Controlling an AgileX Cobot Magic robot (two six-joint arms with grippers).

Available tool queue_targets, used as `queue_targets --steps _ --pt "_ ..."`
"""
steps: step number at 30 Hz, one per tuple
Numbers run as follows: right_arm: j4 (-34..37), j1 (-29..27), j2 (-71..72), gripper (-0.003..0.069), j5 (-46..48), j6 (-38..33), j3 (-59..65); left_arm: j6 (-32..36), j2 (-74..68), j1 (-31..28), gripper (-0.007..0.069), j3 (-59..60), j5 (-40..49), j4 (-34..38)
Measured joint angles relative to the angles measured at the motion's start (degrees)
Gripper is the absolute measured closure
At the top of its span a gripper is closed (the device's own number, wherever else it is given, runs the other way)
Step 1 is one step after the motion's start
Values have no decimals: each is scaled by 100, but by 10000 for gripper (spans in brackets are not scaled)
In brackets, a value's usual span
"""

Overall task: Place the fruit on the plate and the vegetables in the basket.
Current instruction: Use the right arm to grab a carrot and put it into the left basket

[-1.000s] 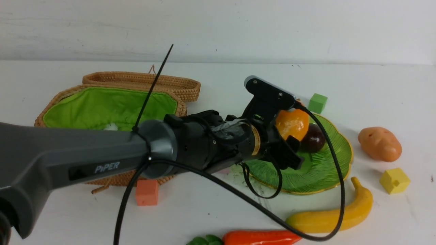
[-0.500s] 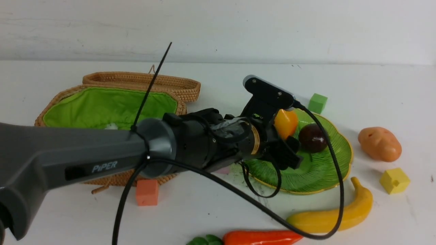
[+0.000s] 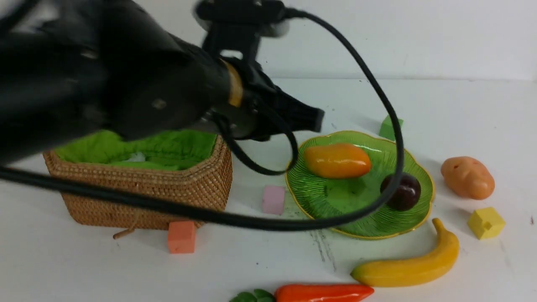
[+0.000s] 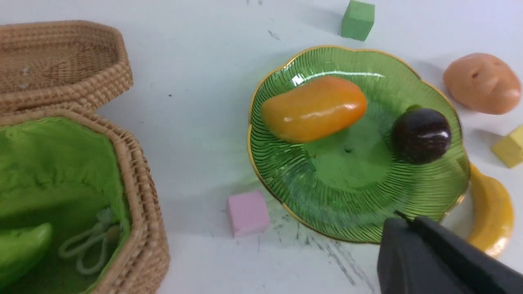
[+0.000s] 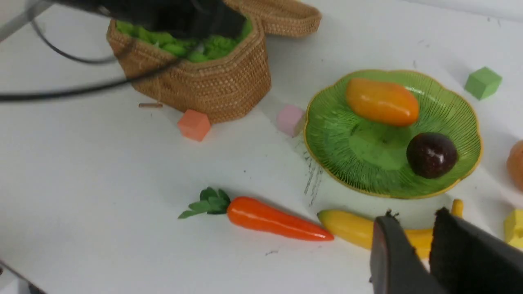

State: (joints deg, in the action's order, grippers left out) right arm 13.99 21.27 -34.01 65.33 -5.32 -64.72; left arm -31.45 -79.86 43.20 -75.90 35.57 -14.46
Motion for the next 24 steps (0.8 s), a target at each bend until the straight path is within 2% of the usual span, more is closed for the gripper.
queue_targets --steps 8,13,21,24 --pt "24 0 -525 498 514 101 0 1412 2483 0 638 548 762 1373" --pt "346 0 -1083 498 567 -24 0 1534 3825 0 638 1476 725 1553" --pt "1597 13 -2318 498 561 -940 -5 1539 5026 0 638 2478 673 1828" --pt "1713 230 -2816 498 478 -1263 -59 1539 5193 0 638 2535 673 1851"
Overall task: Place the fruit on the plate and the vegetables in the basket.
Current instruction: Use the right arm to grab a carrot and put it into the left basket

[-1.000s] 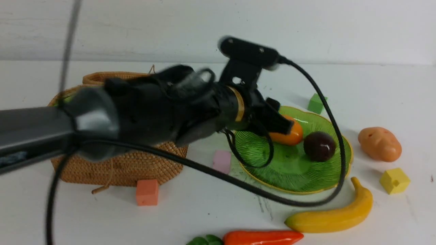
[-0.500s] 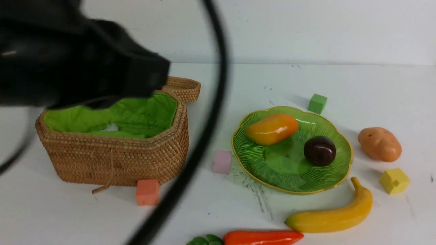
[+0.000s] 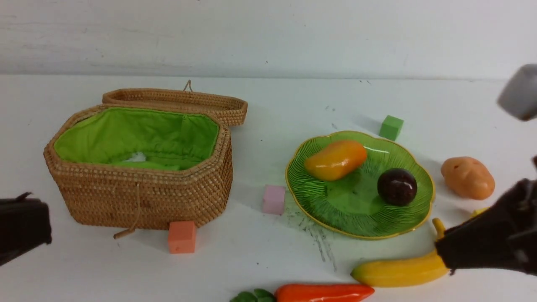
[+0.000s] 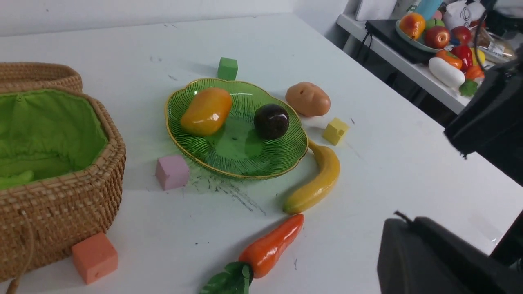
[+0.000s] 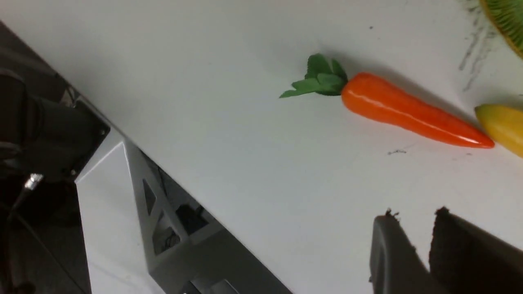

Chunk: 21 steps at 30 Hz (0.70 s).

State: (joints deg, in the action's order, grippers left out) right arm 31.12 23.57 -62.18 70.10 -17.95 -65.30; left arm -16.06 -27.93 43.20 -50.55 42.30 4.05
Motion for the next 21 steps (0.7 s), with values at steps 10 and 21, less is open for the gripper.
queue_targets --steps 10,21 --pt "-1751 2145 -1790 375 -611 -1570 -297 216 42 0 638 7 0 125" --pt "-3215 2543 -3666 95 -1725 -1943 -302 258 42 0 638 7 251 151"
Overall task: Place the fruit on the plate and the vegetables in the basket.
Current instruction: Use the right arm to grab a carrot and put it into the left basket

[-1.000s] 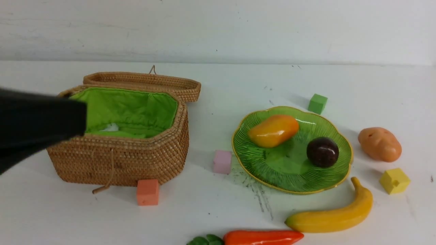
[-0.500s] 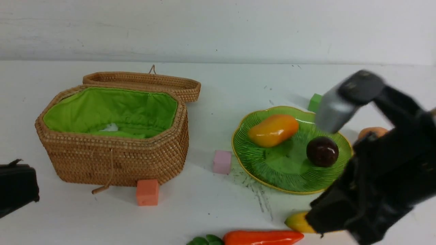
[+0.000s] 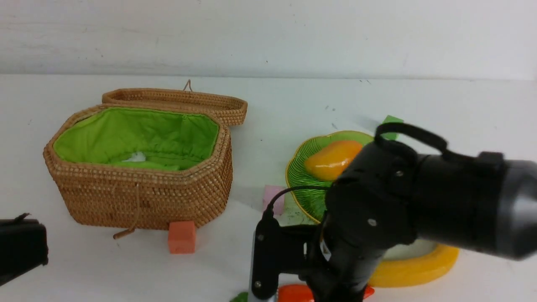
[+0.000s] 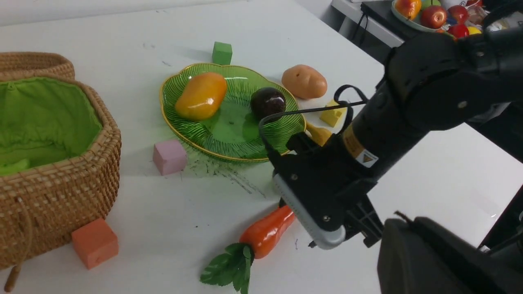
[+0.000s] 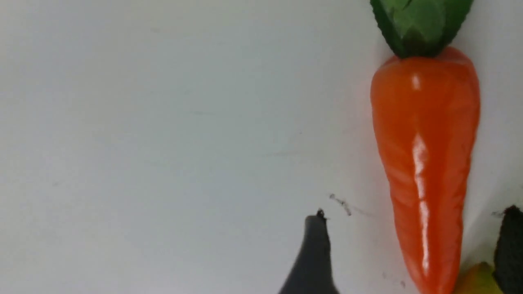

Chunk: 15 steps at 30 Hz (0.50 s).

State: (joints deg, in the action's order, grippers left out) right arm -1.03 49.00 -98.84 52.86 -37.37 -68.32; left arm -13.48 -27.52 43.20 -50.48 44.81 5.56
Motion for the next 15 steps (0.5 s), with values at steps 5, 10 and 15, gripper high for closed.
queue_targets --steps 5,10,15 --pt "36 -212 -384 86 -502 -76 -12 0 0 0 638 0 5 0" --pt "307 -314 -674 93 -657 -344 -29 0 0 0 638 0 44 0" --pt "327 -314 -892 176 -738 -432 -28 0 0 0 638 0 66 12"
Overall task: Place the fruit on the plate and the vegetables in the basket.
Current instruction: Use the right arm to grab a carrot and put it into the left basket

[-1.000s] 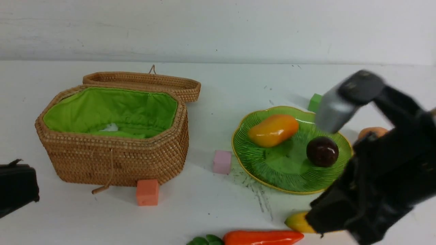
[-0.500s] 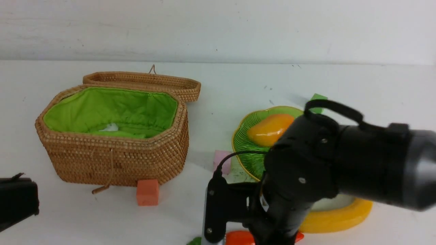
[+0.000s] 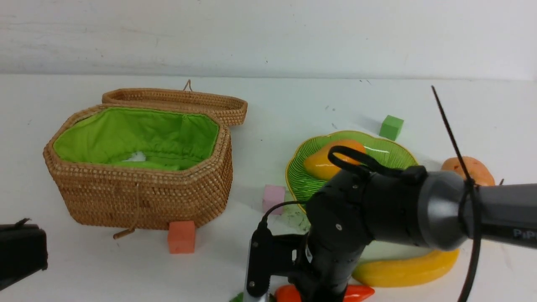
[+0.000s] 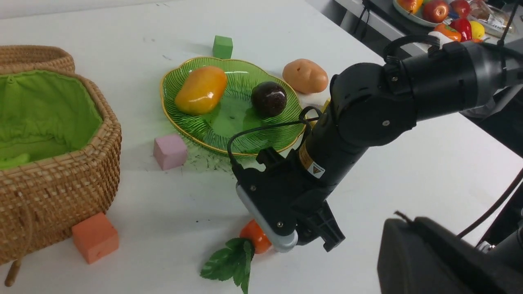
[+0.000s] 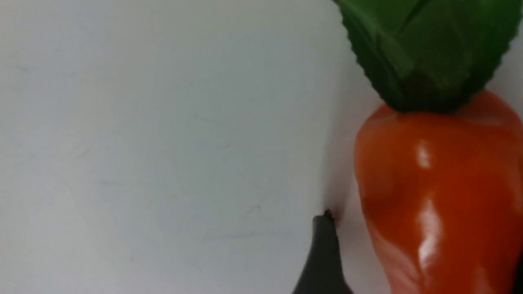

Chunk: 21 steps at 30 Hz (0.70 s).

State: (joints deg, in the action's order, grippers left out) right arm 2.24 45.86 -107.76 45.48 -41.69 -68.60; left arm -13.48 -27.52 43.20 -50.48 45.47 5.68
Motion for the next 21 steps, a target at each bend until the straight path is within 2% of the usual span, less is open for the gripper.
queue_targets --steps 5,16,21 --pt "0 0 -73 309 -28 -140 0 0 0 0 637 0 70 4" --pt "0 5 -39 313 118 -179 -6 0 0 0 627 0 88 4" --pt "135 5 339 313 446 362 -115 0 0 0 627 0 92 4"
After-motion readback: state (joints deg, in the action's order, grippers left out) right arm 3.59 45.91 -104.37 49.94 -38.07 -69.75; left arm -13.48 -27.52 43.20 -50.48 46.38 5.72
